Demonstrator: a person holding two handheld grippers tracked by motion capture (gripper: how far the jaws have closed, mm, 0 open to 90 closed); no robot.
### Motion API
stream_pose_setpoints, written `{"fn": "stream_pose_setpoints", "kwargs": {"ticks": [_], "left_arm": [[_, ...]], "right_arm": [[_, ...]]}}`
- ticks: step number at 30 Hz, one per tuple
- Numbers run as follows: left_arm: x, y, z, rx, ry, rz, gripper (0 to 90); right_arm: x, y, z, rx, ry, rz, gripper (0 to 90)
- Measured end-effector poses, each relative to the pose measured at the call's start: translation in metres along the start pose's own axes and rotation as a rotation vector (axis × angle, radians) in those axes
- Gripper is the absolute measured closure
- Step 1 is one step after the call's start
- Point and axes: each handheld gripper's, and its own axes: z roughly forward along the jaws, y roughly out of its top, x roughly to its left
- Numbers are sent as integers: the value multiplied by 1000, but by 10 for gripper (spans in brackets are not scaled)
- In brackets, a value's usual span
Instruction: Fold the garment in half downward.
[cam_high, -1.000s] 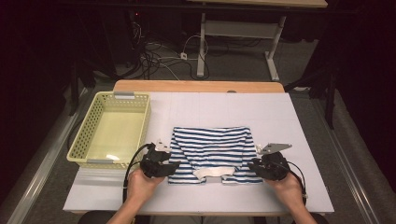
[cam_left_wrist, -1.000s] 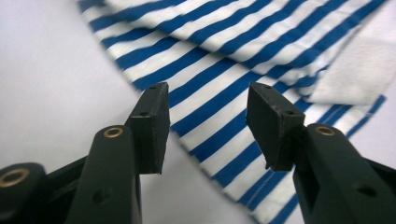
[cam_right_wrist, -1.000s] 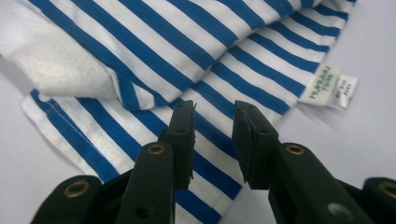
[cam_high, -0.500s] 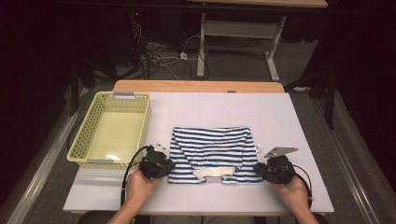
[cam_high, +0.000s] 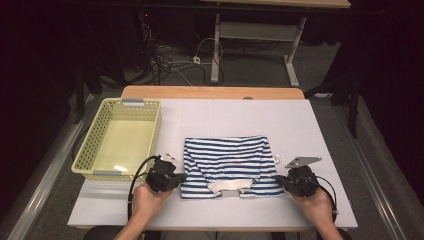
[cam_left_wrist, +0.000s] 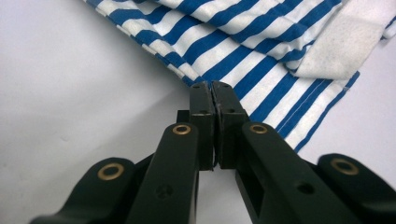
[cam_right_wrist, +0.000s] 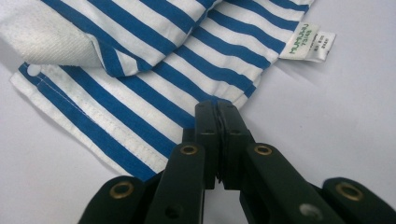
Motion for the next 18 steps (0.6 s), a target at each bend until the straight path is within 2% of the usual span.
{"fn": "stream_pose_setpoints", "kwargs": {"ticks": [5, 7, 12, 18], "left_arm": [[2, -3, 2, -8, 6, -2, 845], [3, -3, 3, -16, -16, -12, 776], [-1, 0, 1, -59, -10, 3, 645], [-6, 1, -1, -112, 13, 40, 544]], "right_arm": [[2, -2, 2, 10, -3, 6, 880], [1, -2, 3, 3, 0, 13, 833], [-1, -2, -2, -51, 6, 28, 748], [-3, -1, -8, -123, 5, 42, 692]]}}
